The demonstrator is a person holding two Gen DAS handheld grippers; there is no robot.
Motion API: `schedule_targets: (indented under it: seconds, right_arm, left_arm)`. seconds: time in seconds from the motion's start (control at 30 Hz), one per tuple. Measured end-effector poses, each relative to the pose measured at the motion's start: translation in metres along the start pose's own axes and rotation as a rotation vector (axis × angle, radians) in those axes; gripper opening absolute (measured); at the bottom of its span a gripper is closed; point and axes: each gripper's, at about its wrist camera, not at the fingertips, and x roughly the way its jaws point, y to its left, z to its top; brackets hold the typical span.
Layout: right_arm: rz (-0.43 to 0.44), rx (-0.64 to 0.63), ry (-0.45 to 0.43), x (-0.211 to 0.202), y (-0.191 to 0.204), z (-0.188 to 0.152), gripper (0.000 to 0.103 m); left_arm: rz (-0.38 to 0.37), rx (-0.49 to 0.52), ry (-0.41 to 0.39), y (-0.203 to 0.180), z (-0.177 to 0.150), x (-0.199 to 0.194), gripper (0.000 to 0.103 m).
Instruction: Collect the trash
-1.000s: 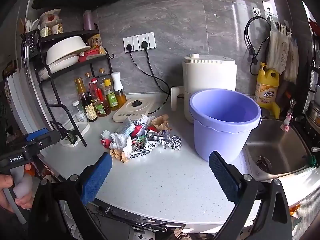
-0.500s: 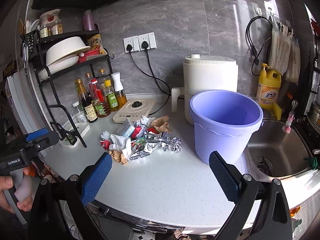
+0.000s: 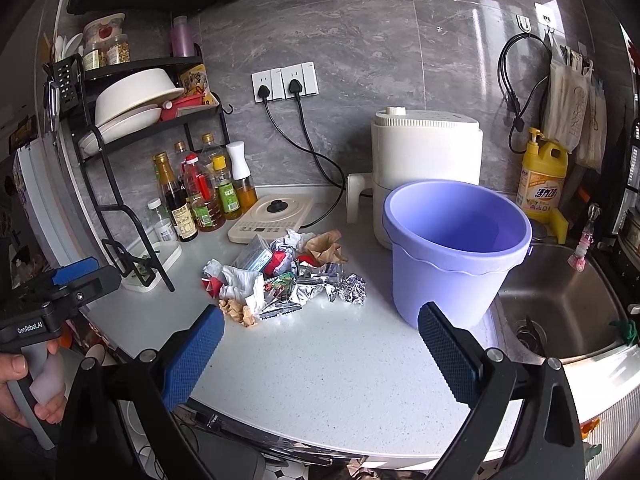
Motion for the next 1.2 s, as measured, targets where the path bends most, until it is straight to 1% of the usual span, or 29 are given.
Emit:
schedule_targets:
  seconds: [0.43, 0.77, 1.03, 1.2]
  right_arm:
    - [0.010, -0.005, -0.005, 0.002, 0.002, 0.002, 0.095]
    - [0.014, -0.016, -0.016, 0.000, 0.008, 0.006, 0.095]
    - [0.033, -0.020, -0.006, 0.000, 0.016, 0.009, 0.095]
    - [0.026, -0.022, -0.003, -0.002, 0.020, 0.008, 0.095]
  left_arm:
    - [0.023, 0.009, 0.000, 0.000, -0.001, -0.005, 0.097]
    - [0.019, 0.007, -0.004, 0.003, 0.000, -0.008, 0.097]
    - [0.009, 0.018, -0.005, 0.009, -0.001, -0.014, 0.097]
    - [0.005, 0.016, -0.006, 0.012, -0.002, -0.016, 0.097]
